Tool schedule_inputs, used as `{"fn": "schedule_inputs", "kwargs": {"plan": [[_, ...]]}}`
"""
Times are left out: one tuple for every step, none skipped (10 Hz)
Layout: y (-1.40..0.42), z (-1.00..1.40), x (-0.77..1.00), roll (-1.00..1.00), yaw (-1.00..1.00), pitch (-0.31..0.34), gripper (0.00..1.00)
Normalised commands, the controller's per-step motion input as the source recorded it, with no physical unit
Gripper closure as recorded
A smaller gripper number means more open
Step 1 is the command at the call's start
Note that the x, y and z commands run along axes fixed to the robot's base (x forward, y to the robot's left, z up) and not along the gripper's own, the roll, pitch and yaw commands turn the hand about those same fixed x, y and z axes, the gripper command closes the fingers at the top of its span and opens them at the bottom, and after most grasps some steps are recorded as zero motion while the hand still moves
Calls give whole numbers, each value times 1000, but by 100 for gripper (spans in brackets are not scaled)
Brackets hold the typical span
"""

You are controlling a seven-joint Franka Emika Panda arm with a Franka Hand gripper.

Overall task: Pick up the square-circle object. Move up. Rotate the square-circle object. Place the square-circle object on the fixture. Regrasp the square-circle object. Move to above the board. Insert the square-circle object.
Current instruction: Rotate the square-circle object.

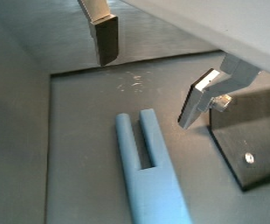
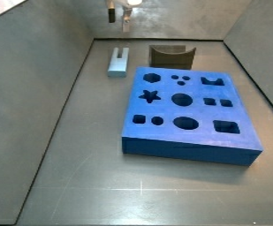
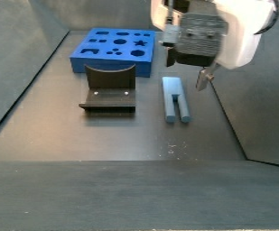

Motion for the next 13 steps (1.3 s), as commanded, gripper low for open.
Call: {"fn": "schedule_inputs", "kwargs": {"plan": [[-2,-41,26,0,1000,2,0],[-2,-41,26,0,1000,2,0],[-2,-41,26,0,1000,3,0],[-2,-40,26,0,1000,3,0],[-2,-40,26,0,1000,3,0],[-2,-40,26,0,1000,3,0],[-2,-40,26,0,1000,3,0],[-2,-40,26,0,1000,4,0],[-2,-40,26,0,1000,4,0],[-2,-39,26,0,1000,5,0],[-2,-39,26,0,1000,6,0],[-2,-39,26,0,1000,8,0],[-2,-39,26,0,760,8,0]]}}
